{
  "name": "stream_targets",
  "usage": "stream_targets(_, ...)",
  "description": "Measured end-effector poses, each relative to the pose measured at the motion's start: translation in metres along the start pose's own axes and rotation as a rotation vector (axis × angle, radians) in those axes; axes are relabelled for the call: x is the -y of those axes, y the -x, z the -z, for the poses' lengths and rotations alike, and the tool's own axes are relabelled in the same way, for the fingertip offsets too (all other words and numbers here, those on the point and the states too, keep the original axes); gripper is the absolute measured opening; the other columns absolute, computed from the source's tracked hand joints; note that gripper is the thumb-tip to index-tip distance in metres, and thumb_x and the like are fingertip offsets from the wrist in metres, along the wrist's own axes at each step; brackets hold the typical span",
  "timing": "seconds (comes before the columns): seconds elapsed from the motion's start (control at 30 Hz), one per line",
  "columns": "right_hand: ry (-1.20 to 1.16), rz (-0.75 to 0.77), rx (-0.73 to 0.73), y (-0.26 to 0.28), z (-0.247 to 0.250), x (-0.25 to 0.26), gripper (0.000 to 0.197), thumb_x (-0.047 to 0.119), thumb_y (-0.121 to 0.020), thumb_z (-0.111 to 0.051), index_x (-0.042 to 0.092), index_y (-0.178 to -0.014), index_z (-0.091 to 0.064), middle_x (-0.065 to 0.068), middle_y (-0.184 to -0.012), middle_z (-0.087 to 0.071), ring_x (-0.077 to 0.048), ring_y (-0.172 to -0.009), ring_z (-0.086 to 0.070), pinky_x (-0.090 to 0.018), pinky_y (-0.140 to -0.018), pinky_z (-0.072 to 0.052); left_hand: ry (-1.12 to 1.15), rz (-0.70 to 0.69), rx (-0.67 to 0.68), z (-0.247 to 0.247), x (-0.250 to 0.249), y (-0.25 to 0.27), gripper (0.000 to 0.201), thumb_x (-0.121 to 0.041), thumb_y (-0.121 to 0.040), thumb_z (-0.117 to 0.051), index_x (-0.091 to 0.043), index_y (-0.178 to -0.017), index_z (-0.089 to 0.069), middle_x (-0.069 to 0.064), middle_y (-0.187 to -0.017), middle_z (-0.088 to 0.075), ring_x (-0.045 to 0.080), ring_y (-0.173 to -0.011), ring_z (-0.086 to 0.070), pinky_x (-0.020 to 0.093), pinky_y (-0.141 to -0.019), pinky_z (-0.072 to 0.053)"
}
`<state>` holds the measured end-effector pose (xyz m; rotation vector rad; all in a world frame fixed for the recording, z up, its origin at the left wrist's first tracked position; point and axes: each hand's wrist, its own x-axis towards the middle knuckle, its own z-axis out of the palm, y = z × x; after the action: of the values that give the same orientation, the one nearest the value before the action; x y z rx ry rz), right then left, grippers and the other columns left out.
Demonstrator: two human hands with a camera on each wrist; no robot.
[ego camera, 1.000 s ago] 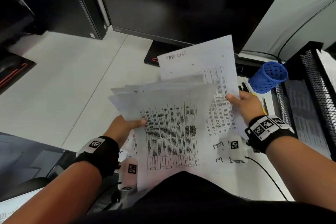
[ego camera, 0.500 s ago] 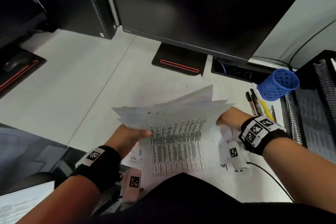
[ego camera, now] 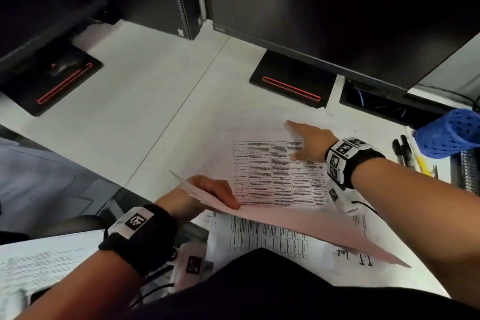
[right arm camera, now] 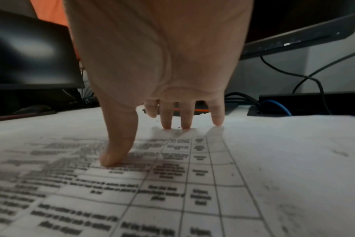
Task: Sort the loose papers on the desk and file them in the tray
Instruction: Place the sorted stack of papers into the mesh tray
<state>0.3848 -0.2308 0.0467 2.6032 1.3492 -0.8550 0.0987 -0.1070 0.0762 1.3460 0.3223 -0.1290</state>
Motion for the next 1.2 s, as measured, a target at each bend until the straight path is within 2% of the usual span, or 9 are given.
stream_targets(0.13, 0.142, -0.060, -0.026, -0.007, -0.004, 0.004, 0.095, 0.056, -0.066, -0.074, 0.035, -0.143, -0.024, 0.000, -0.138, -0.045, -0.025, -0.128, -0.040, -0.047, -0.105, -0.026, 0.015, -0.009, -0.010, 0.005, 0.003, 0.002, 0.007, -0.032, -0.066, -0.082, -0.031, -0.072, -0.078, -0.006, -0.080, -0.073, 0.012, -0.085, -0.069, 0.036, -0.105, -0.042)
stream_targets(0.23, 0.187, -0.048, -0.051, -0.003, 0.001, 0.009, 0.057, 0.049, -0.084, -0.059, 0.031, -0.135, -0.039, 0.003, -0.123, -0.061, -0.022, -0.117, -0.052, -0.042, -0.100, -0.025, 0.080, 0.011, -0.051, 0.008, 0.001, 0.001, 0.015, -0.020, -0.054, -0.085, -0.022, -0.067, -0.078, 0.000, -0.078, -0.072, 0.019, -0.085, -0.067, 0.040, -0.094, -0.049)
stream_targets(0.43, -0.299, -0.318, -0.154, 0.032, 0.005, -0.018, 0.040, 0.033, -0.093, -0.054, 0.007, -0.123, -0.056, -0.016, -0.129, -0.057, -0.030, -0.116, -0.053, -0.034, -0.093, -0.040, 0.109, 0.018, -0.044, 0.007, -0.013, -0.012, 0.049, -0.021, -0.049, -0.087, 0.001, -0.090, -0.074, 0.015, -0.094, -0.072, 0.027, -0.089, -0.067, 0.029, -0.077, -0.051)
stream_targets(0.6, -0.220, -0.484, 0.123, 0.093, -0.011, -0.045, 0.042, 0.034, -0.099, -0.039, 0.002, -0.120, -0.058, -0.016, -0.132, -0.054, -0.025, -0.123, -0.048, -0.027, -0.099, -0.036, 0.137, 0.053, 0.011, 0.003, -0.020, -0.021, 0.054, -0.005, -0.054, -0.074, 0.007, -0.106, -0.067, 0.025, -0.113, -0.066, 0.036, -0.109, -0.063, 0.038, -0.092, -0.052)
stream_targets(0.7, -0.276, -0.564, 0.231, 0.114, -0.038, -0.063, 0.027, 0.029, -0.091, -0.057, 0.006, -0.103, -0.062, -0.014, -0.124, -0.060, -0.022, -0.099, -0.056, -0.024, -0.078, -0.044, 0.115, 0.067, 0.063, -0.004, -0.022, -0.027, 0.054, -0.003, -0.056, -0.074, 0.011, -0.108, -0.066, 0.026, -0.109, -0.067, 0.036, -0.106, -0.064, 0.038, -0.091, -0.052)
stream_targets(0.8, -0.489, -0.790, -0.012, 0.123, -0.064, -0.080, 0.074, 0.032, -0.073, -0.079, 0.002, -0.129, -0.042, -0.016, -0.131, -0.051, -0.029, -0.110, -0.055, -0.031, -0.088, -0.046, 0.100, 0.073, 0.056, -0.012, -0.022, -0.032, 0.054, -0.002, -0.057, -0.074, 0.012, -0.108, -0.064, 0.026, -0.107, -0.067, 0.036, -0.102, -0.065, 0.035, -0.086, -0.054)
stream_targets(0.93, -0.577, -0.832, -0.196, 0.123, -0.075, -0.086, 0.077, 0.032, -0.076, -0.076, 0.000, -0.134, -0.036, -0.018, -0.136, -0.047, -0.034, -0.124, -0.047, -0.036, -0.101, -0.038, 0.068, 0.056, -0.126, -0.024, -0.017, -0.048, 0.060, -0.017, -0.063, -0.080, 0.004, -0.116, -0.062, 0.020, -0.114, -0.068, 0.034, -0.107, -0.064, 0.040, -0.090, -0.053)
stream_targets(1.07, -0.646, -0.785, -0.251, 0.125, -0.076, -0.084, 0.047, 0.014, -0.082, -0.069, -0.001, -0.123, -0.052, -0.018, -0.122, -0.059, -0.033, -0.113, -0.055, -0.032, -0.091, -0.043, 0.059, 0.049, -0.448, -0.020, 0.002, -0.077, 0.039, -0.013, -0.084, -0.068, -0.011, -0.122, -0.060, 0.005, -0.118, -0.068, 0.022, -0.112, -0.062, 0.041, -0.102, -0.043)
stream_targets(1.2, -0.661, -0.705, -0.330, 0.127, -0.078, -0.083, 0.017, 0.005, -0.084, -0.060, 0.001, -0.101, -0.062, -0.018, -0.102, -0.061, -0.033, -0.102, -0.058, -0.028, -0.076, -0.039, -0.094, 0.216, -0.694, -0.022, 0.012, -0.098, 0.043, -0.018, -0.096, -0.053, -0.010, -0.136, -0.042, 0.005, -0.124, -0.055, 0.026, -0.109, -0.053, 0.033, -0.088, -0.041)
